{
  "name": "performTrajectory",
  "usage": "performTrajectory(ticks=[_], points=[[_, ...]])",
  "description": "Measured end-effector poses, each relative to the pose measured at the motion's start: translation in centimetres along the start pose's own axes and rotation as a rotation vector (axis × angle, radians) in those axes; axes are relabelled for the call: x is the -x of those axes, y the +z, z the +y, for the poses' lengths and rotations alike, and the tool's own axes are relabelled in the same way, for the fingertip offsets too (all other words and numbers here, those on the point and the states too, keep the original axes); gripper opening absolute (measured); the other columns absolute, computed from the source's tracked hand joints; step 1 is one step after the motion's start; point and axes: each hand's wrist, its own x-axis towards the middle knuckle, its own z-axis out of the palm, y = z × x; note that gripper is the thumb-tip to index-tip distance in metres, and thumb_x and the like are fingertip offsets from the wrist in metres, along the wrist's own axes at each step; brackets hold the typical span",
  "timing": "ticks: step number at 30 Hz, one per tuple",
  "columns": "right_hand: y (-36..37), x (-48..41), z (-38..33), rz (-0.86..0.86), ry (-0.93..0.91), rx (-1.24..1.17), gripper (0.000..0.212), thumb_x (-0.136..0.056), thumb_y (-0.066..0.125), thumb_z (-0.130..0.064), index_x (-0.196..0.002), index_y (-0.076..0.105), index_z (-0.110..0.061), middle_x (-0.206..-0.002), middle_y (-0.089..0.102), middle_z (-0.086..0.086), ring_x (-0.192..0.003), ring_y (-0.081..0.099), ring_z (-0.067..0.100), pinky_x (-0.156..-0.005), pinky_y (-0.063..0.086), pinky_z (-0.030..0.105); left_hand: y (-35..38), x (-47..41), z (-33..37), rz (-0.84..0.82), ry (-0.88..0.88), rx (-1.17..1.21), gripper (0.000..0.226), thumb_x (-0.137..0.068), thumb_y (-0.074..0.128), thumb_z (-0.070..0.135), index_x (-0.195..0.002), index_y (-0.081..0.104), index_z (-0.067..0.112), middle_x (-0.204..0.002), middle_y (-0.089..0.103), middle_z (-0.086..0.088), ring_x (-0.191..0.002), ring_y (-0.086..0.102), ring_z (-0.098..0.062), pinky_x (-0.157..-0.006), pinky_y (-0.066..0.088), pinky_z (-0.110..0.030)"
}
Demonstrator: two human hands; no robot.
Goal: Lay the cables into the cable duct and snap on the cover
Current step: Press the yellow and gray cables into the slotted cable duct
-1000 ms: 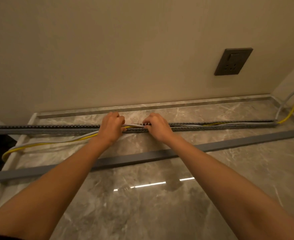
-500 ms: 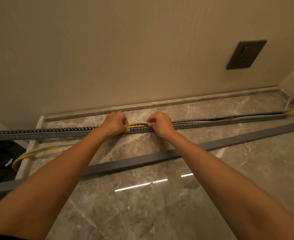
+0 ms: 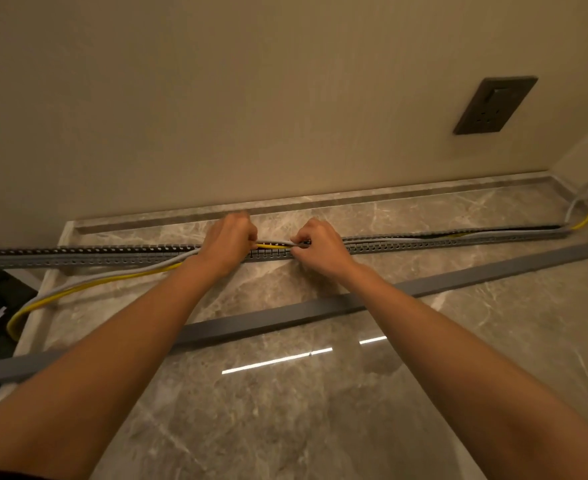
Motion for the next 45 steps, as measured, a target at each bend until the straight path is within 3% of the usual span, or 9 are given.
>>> performTrajectory(ticks=[6, 13, 16, 19, 22, 24, 27, 35, 45], points=[[-0.3, 0.5, 0.5, -0.020, -0.111, 0.095, 0.025, -0.087, 0.058, -0.016, -0.109, 0.065, -0.005, -0.108, 0.058, 0.015, -0.103, 0.047, 0.028, -0.089, 0.040, 0.036, 0.3, 1.0, 0.8, -0.054, 0.130, -0.273, 0.022, -0.090, 0.052, 0.009, -0.102, 0.064, -0.006, -0.104, 0.056, -0.019, -0.097, 0.052, -0.031, -0.073, 0.040, -0.038], [0.1, 1.6, 0.5, 0.041, -0.335, 0.422, 0.023, -0.091, 0.044, -0.007, -0.101, 0.062, 0.003, -0.102, 0.059, 0.019, -0.094, 0.051, 0.033, -0.075, 0.039, 0.038, 0.7, 2.4, 2.4, -0.064, 0.126, -0.379, 0.017, -0.093, 0.046, 0.007, -0.108, 0.052, 0.003, -0.110, 0.056, -0.017, -0.098, 0.053, -0.030, -0.078, 0.046, -0.038], [-0.1, 2.2, 0.0, 0.066, -0.355, 0.443, 0.006, -0.077, 0.063, 0.002, -0.080, 0.068, 0.004, -0.080, 0.067, 0.020, -0.074, 0.060, 0.033, -0.062, 0.047, 0.035, 0.8, 2.8, 2.2, -0.046, 0.121, -0.374, 0.021, -0.094, 0.046, 0.010, -0.112, 0.052, 0.004, -0.113, 0.056, -0.016, -0.099, 0.053, -0.030, -0.082, 0.049, -0.039], [-0.6, 2.7, -0.3, 0.075, -0.361, 0.445, 0.019, -0.049, 0.083, 0.002, -0.053, 0.066, -0.005, -0.049, 0.064, 0.008, -0.044, 0.059, 0.022, -0.041, 0.044, 0.021, 0.8, 3.0, 2.3, -0.011, 0.105, -0.341, 0.025, -0.097, 0.042, 0.019, -0.109, 0.057, 0.003, -0.109, 0.059, -0.016, -0.095, 0.055, -0.029, -0.079, 0.050, -0.040], [-0.6, 2.4, 0.2, 0.038, -0.394, 0.414, 0.005, -0.065, 0.068, 0.007, -0.066, 0.067, 0.003, -0.063, 0.067, 0.018, -0.061, 0.062, 0.031, -0.055, 0.048, 0.031, 0.7, 2.9, 2.6, -0.026, 0.102, -0.343, 0.032, -0.095, 0.045, 0.028, -0.105, 0.061, 0.002, -0.106, 0.060, -0.015, -0.095, 0.056, -0.030, -0.074, 0.047, -0.041], [-0.3, 1.9, 0.5, 0.023, -0.386, 0.410, 0.016, -0.080, 0.050, 0.006, -0.084, 0.066, 0.006, -0.085, 0.066, 0.023, -0.082, 0.058, 0.036, -0.071, 0.045, 0.040, 0.8, 3.0, 2.9, -0.071, 0.092, -0.354, 0.033, -0.093, 0.049, 0.029, -0.105, 0.063, 0.002, -0.107, 0.060, -0.014, -0.096, 0.056, -0.030, -0.074, 0.047, -0.040], [-0.1, 1.7, 0.8, -0.001, -0.391, 0.410, 0.023, -0.087, 0.043, 0.001, -0.093, 0.064, 0.004, -0.097, 0.063, 0.021, -0.093, 0.054, 0.034, -0.077, 0.041, 0.041, 1.3, 3.2, 3.3, -0.087, 0.040, -0.388, 0.025, -0.093, 0.047, 0.015, -0.106, 0.062, 0.000, -0.109, 0.059, -0.016, -0.099, 0.053, -0.031, -0.076, 0.043, -0.039], [-0.4, 1.8, 1.1, -0.019, -0.346, 0.353, 0.020, -0.086, 0.045, 0.002, -0.099, 0.060, 0.003, -0.106, 0.059, 0.021, -0.095, 0.055, 0.035, -0.078, 0.042, 0.041, 1.2, 2.3, 5.0, -0.097, -0.109, -0.413, 0.018, -0.089, 0.051, 0.006, -0.101, 0.063, 0.000, -0.105, 0.063, -0.018, -0.093, 0.060, -0.034, -0.075, 0.048, -0.040], [0.0, 1.2, -1.0, -0.009, -0.360, 0.306, 0.024, -0.085, 0.046, -0.002, -0.103, 0.062, 0.001, -0.106, 0.061, 0.017, -0.097, 0.055, 0.033, -0.082, 0.043, 0.040, -1.5, 4.2, 0.9, 0.068, -0.075, 0.041, 0.021, -0.086, 0.061, 0.012, -0.103, 0.068, 0.002, -0.109, 0.065, -0.016, -0.100, 0.060, -0.030, -0.087, 0.047, -0.040]])
